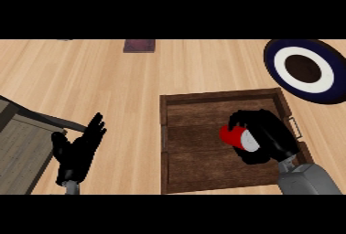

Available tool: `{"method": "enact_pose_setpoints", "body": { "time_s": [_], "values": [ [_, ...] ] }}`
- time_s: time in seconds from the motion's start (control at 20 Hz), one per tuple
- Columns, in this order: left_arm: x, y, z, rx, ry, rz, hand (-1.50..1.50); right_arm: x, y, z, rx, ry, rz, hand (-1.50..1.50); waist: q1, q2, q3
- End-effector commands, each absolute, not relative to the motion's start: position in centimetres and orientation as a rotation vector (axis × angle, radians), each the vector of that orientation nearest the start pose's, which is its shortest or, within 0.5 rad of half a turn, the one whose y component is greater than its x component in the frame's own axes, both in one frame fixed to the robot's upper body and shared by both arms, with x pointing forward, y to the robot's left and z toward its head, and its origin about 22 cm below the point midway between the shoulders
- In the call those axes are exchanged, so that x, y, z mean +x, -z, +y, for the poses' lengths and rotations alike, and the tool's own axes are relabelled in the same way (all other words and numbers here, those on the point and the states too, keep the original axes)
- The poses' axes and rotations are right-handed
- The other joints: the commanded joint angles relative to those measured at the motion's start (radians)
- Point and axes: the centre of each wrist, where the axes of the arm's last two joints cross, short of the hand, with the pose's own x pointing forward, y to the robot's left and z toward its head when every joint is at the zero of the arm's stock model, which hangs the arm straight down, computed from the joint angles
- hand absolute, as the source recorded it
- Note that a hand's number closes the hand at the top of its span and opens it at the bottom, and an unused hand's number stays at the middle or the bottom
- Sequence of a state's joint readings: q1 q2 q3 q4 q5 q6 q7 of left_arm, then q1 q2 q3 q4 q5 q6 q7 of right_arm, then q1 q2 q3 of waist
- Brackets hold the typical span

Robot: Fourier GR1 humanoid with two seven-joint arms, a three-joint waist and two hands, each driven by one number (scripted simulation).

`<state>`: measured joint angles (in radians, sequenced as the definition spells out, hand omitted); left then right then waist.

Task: Pick the can from the tray and place it in the plate

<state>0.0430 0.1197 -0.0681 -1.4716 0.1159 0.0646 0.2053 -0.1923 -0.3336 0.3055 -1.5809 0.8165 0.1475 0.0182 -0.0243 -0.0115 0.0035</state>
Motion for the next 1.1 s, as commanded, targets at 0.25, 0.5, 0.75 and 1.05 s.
{"method": "enact_pose_setpoints", "body": {
  "time_s": [0.25, 0.5, 0.75, 1.05],
  "values": [
    [22.5, 3.5, 24.9, 0.024, -0.028, -1.197, 0.0, 20.4, -6.6, -24.8, -0.777, -0.741, -1.953, 1.5, -0.016, 0.005, -0.002],
    [22.0, 3.7, 24.8, 0.01, -0.014, -1.172, 0.0, 17.8, -7.8, -27.3, -0.75, -0.441, -1.97, 1.5, -0.001, 0.008, -0.003],
    [24.1, 2.6, 24.1, 0.012, 0.003, -1.188, 0.0, 19.9, -8.7, -31.8, -0.725, -0.22, -1.952, 1.5, 0.016, 0.012, -0.003],
    [23.2, 4.2, 24.4, 0.003, -0.001, -1.178, 0.0, 23.6, -6.9, -36.9, -0.662, 0.006, -1.969, 1.5, 0.027, 0.015, -0.002]
  ]
}}
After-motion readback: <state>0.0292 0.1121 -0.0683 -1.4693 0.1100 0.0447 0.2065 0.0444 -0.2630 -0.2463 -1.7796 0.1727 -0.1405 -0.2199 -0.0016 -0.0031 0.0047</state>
